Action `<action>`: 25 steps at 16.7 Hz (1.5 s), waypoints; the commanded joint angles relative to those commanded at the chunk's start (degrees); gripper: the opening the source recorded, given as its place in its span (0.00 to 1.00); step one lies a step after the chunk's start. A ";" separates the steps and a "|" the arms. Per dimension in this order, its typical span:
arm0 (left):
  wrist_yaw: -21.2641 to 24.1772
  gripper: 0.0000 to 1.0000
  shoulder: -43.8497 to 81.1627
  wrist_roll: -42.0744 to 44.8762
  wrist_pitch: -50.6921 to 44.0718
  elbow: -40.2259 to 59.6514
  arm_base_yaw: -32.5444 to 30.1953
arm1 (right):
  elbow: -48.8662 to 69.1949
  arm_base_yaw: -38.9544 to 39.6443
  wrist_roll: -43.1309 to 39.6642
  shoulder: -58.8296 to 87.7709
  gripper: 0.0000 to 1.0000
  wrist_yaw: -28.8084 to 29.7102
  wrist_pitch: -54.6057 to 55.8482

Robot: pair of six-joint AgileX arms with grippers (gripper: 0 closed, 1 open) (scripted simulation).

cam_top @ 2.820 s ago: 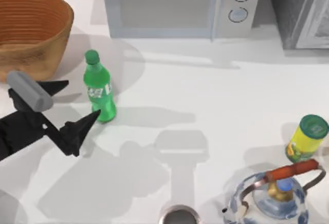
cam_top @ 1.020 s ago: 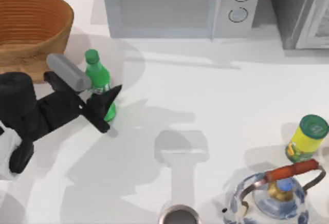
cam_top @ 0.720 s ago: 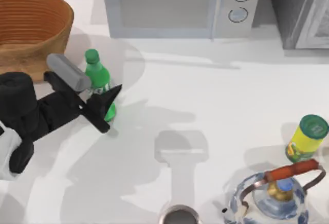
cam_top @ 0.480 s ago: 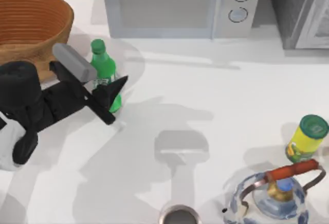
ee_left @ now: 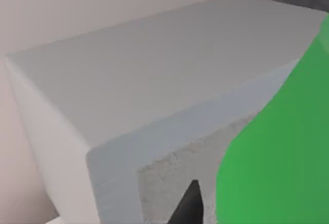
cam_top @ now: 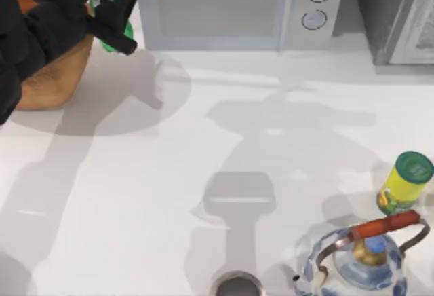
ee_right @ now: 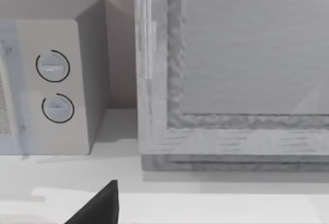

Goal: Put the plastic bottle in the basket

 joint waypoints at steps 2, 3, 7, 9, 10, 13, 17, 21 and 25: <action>-4.41 0.00 -3.90 -0.97 -8.53 4.47 2.74 | 0.00 0.00 0.00 0.00 1.00 0.00 0.00; -6.67 0.00 -5.56 -1.59 -12.67 6.55 4.29 | 0.00 0.00 0.00 0.00 1.00 0.00 0.00; -15.05 0.00 -10.20 -4.49 -26.20 12.87 10.86 | 0.00 0.00 0.00 0.00 1.00 0.00 0.00; -17.99 0.00 -11.58 -5.70 -30.10 14.45 13.48 | 0.00 0.00 0.00 0.00 1.00 0.00 0.00; -18.89 0.00 -12.05 -6.09 -31.17 14.84 14.32 | 0.00 0.00 0.00 0.00 1.00 0.00 0.00; -19.28 0.00 -12.26 -6.27 -31.61 14.98 14.69 | 0.00 0.00 0.00 0.00 1.00 0.00 0.00; -19.31 0.00 -11.29 -6.09 -30.54 15.22 14.41 | 0.00 0.00 0.00 0.00 1.00 0.00 0.00; -19.68 0.00 -4.45 -6.18 -25.19 16.12 14.26 | 0.00 0.00 0.00 0.00 1.00 0.00 0.00; -19.86 0.00 -0.20 -6.38 -21.15 16.60 13.91 | 0.00 0.00 0.00 0.00 1.00 0.00 0.00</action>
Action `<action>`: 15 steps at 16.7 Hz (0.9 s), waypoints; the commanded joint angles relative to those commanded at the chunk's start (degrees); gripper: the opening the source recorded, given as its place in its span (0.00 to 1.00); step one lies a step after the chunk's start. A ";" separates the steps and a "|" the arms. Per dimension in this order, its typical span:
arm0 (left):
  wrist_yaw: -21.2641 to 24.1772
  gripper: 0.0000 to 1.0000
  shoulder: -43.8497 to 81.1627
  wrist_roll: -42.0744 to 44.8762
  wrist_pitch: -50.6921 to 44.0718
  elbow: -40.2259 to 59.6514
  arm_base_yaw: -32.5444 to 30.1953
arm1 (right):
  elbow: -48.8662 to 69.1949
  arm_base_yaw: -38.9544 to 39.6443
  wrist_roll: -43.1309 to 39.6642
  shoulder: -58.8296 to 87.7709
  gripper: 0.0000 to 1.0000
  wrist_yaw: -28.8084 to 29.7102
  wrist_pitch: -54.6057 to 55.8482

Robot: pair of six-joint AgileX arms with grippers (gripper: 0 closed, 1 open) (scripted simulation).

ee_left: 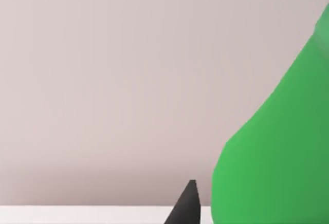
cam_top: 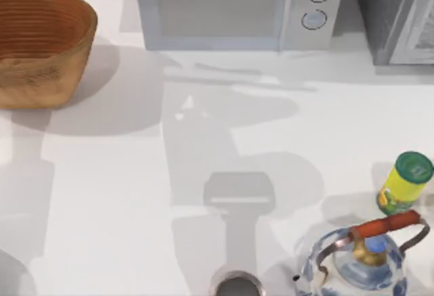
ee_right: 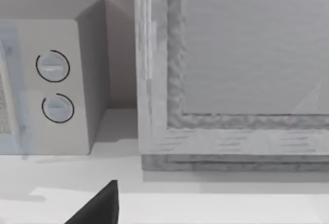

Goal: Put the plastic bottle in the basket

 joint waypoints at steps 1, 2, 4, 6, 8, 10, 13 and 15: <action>0.00 0.00 0.01 0.00 0.00 0.00 0.00 | 0.00 0.00 0.00 0.00 1.00 0.00 0.00; 0.00 0.00 0.01 0.00 0.00 0.00 0.00 | 0.00 0.00 0.00 0.00 1.00 0.00 0.00; 0.00 0.08 0.01 0.00 0.00 0.00 0.00 | 0.00 0.00 0.00 0.00 1.00 0.00 0.00; 0.00 0.23 0.01 0.00 0.00 0.00 0.00 | 0.00 0.00 0.00 0.00 1.00 0.00 0.00; 0.00 0.38 0.01 0.00 0.00 0.00 0.00 | 0.00 0.00 0.00 0.00 1.00 0.00 0.00; 0.00 0.53 0.01 0.00 0.00 0.00 0.00 | 0.00 0.00 0.00 0.00 1.00 0.00 0.00; 0.00 0.75 0.01 0.00 0.00 0.00 0.00 | 0.00 0.00 0.00 0.00 1.00 0.00 0.00; 0.00 0.90 0.01 0.00 0.00 0.00 0.00 | 0.00 0.00 0.00 0.00 1.00 0.00 0.00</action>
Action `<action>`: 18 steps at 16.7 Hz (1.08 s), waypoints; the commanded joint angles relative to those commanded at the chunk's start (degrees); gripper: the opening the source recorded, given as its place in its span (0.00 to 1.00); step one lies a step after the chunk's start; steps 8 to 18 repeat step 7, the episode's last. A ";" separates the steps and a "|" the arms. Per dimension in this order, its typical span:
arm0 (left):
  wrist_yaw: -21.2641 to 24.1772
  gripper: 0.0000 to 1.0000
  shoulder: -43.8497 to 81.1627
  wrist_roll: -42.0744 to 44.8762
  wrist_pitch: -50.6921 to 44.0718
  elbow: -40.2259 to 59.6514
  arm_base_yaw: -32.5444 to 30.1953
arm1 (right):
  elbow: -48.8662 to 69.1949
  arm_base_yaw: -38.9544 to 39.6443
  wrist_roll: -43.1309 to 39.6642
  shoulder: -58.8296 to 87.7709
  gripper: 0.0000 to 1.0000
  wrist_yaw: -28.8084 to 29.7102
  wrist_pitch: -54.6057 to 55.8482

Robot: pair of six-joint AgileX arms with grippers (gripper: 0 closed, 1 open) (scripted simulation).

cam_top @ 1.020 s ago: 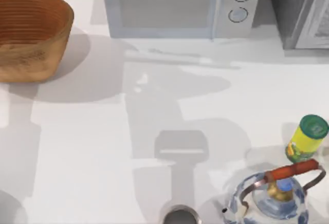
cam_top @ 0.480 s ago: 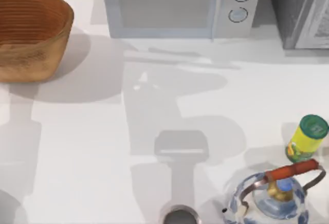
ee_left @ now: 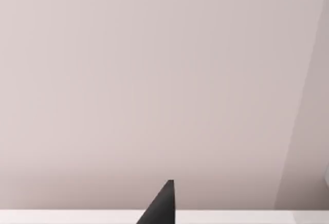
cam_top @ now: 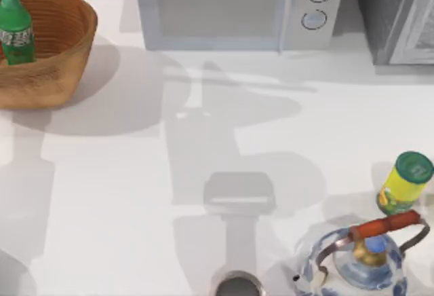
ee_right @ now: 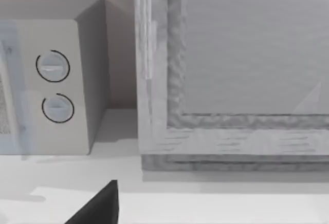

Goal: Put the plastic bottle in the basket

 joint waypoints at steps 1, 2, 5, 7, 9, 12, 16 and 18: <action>0.00 0.98 0.00 0.00 0.00 0.00 0.00 | 0.00 0.00 0.00 0.00 1.00 0.00 0.00; 0.00 1.00 0.00 0.00 0.00 0.00 0.00 | 0.00 0.00 0.00 0.00 1.00 0.00 0.00; 0.00 1.00 0.00 0.00 0.00 0.00 0.00 | 0.00 0.00 0.00 0.00 1.00 0.00 0.00; 0.00 1.00 0.00 0.00 0.00 0.00 0.00 | 0.00 0.00 0.00 0.00 1.00 0.00 0.00; 0.00 1.00 0.00 0.00 0.00 0.00 0.00 | 0.00 0.00 0.00 0.00 1.00 0.00 0.00; 0.00 1.00 0.00 0.00 0.00 0.00 0.00 | 0.00 0.00 0.00 0.00 1.00 0.00 0.00; 0.00 1.00 0.00 0.00 0.00 0.00 0.00 | 0.00 0.00 0.00 0.00 1.00 0.00 0.00; 0.00 1.00 0.00 0.00 0.00 0.00 0.00 | 0.00 0.00 0.00 0.00 1.00 0.00 0.00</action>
